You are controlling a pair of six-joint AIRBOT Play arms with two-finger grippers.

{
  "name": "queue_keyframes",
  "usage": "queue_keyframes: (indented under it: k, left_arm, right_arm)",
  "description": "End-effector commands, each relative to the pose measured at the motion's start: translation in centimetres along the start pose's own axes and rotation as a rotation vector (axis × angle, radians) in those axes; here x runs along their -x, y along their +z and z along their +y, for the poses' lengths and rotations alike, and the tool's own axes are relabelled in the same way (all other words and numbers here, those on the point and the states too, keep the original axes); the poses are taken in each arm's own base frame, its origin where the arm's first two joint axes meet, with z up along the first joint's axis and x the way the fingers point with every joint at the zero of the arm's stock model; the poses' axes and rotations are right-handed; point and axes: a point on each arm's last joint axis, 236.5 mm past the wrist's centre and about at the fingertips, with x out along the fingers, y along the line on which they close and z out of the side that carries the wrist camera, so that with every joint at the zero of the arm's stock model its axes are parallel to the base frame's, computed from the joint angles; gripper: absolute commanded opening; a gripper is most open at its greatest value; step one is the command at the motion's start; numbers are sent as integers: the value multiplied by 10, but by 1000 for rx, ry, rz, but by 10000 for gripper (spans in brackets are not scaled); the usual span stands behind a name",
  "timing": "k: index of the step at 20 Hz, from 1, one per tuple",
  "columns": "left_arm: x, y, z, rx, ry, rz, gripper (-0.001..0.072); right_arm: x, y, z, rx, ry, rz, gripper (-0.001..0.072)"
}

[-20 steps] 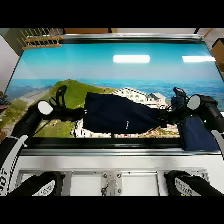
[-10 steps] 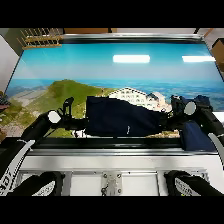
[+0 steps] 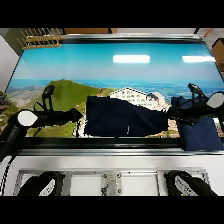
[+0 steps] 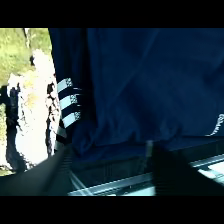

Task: Fold the clothes and pants, and hang the long-sleeved shirts on hangers.

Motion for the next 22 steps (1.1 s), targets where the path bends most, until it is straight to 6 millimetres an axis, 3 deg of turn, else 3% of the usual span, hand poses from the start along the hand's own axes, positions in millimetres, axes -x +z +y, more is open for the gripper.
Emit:
queue_keyframes:
  k: [1,2,6,13,17,22]
  left_arm:
    - [27,4,-17,-45,-28,-66,75]
    - [29,4,-23,-64,-38,-77,3]
    - [22,-3,-44,-122,-73,-64,3]
    - [-23,-40,-55,-127,-77,121,3]
    - [-40,-54,-55,-100,-65,191,3]
    - [-43,-52,-52,-93,-59,186,3]
  right_arm:
    - [9,13,-11,-76,151,-46,720]
    - [4,15,-16,-99,195,-42,720]
    - [-28,18,-35,-142,315,15,720]
    - [-80,17,-48,-109,402,93,720]
    - [-97,18,-56,-115,393,100,720]
    - [-108,12,-51,-130,428,134,720]
